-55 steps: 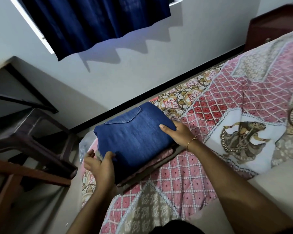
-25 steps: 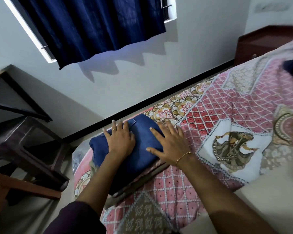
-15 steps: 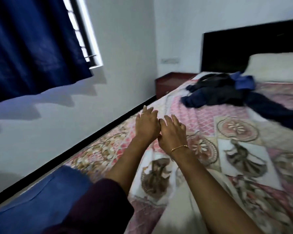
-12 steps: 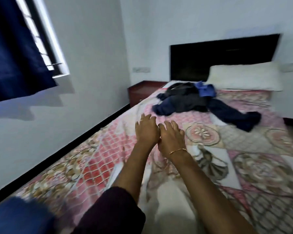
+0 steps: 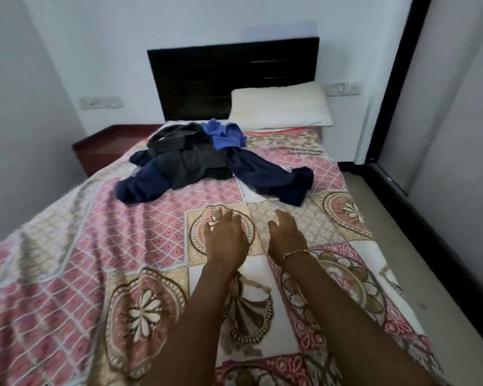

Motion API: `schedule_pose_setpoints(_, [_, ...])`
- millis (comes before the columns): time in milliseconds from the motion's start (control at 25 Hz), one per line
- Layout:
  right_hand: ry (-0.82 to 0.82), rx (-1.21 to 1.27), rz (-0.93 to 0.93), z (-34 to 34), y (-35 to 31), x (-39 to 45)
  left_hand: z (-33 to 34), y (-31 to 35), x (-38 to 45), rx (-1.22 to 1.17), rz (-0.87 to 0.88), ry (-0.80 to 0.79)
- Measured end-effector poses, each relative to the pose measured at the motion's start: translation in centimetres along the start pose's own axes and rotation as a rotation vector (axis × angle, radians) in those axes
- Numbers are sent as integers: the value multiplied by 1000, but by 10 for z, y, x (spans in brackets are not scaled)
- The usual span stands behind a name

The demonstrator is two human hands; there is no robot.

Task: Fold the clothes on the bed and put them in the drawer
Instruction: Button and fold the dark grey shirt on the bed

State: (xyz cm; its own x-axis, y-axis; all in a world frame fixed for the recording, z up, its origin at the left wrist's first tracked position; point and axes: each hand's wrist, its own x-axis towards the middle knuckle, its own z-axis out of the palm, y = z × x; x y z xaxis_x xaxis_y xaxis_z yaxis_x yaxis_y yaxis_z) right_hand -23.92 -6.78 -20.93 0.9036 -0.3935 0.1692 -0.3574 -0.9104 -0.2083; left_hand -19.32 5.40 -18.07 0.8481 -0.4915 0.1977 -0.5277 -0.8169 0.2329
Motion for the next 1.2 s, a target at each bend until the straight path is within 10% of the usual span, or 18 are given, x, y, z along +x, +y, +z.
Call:
schedule_pose_setpoints(480, [178,-3,368,69,73,139,73,-13,30,-74,25,-148])
schedule_pose_setpoints(760, [720,433,-152,29,-1,86,49,-9,32,-753,-218,-43])
schedule_pose_setpoints(1000, [512,767,-444,-24,-60,-10,-2,-14,4,-2148,-694,-204])
schedule_pose_setpoints(1200, [52,1145,-401,-75,-82,-83,-24,-33,-17,-2242,-673,-118])
